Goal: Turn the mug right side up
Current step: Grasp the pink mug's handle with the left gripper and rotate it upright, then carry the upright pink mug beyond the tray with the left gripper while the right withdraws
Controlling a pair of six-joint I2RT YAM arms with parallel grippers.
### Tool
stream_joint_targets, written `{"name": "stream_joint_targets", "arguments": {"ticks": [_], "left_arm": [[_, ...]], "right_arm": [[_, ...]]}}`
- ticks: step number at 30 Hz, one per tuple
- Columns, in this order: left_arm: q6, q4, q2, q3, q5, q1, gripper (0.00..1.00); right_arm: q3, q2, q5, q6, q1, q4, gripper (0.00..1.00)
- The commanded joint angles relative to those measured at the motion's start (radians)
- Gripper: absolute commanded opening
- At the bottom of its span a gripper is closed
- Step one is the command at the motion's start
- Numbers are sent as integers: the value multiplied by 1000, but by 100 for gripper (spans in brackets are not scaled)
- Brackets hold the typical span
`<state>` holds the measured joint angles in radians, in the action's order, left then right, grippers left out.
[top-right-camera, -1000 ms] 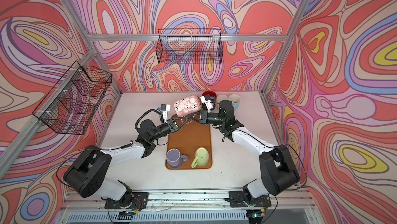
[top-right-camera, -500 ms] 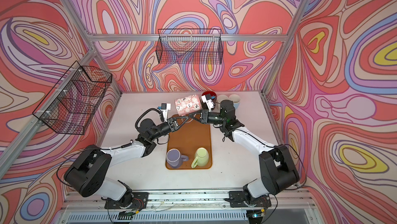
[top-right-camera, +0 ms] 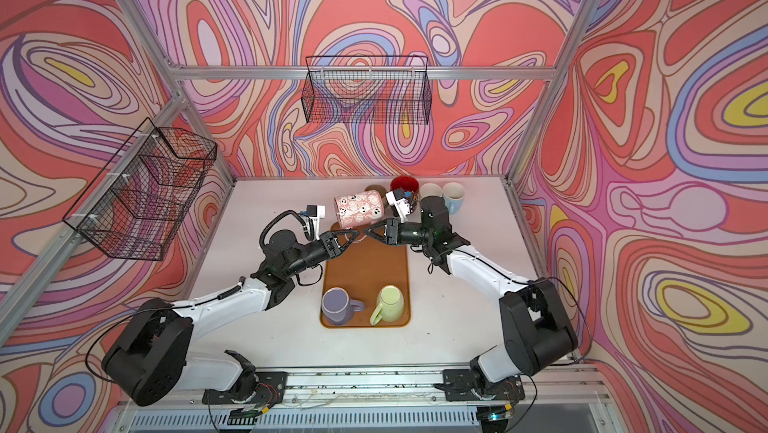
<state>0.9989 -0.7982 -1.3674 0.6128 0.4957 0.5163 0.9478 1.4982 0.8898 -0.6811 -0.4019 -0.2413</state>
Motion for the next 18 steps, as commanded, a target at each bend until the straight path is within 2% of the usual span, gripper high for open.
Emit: {"name": "stream_joint_targets", "arguments": {"ticks": [1, 10, 18], "left_arm": [[-25, 1, 56, -5, -78, -25, 0], [-93, 235, 114, 48, -148, -76, 0], [-169, 392, 105, 145, -168, -116, 0]], "right_arm": [[25, 1, -57, 93, -5, 84, 39], [15, -9, -93, 150, -3, 137, 43], [-13, -18, -91, 166, -3, 115, 43]]}}
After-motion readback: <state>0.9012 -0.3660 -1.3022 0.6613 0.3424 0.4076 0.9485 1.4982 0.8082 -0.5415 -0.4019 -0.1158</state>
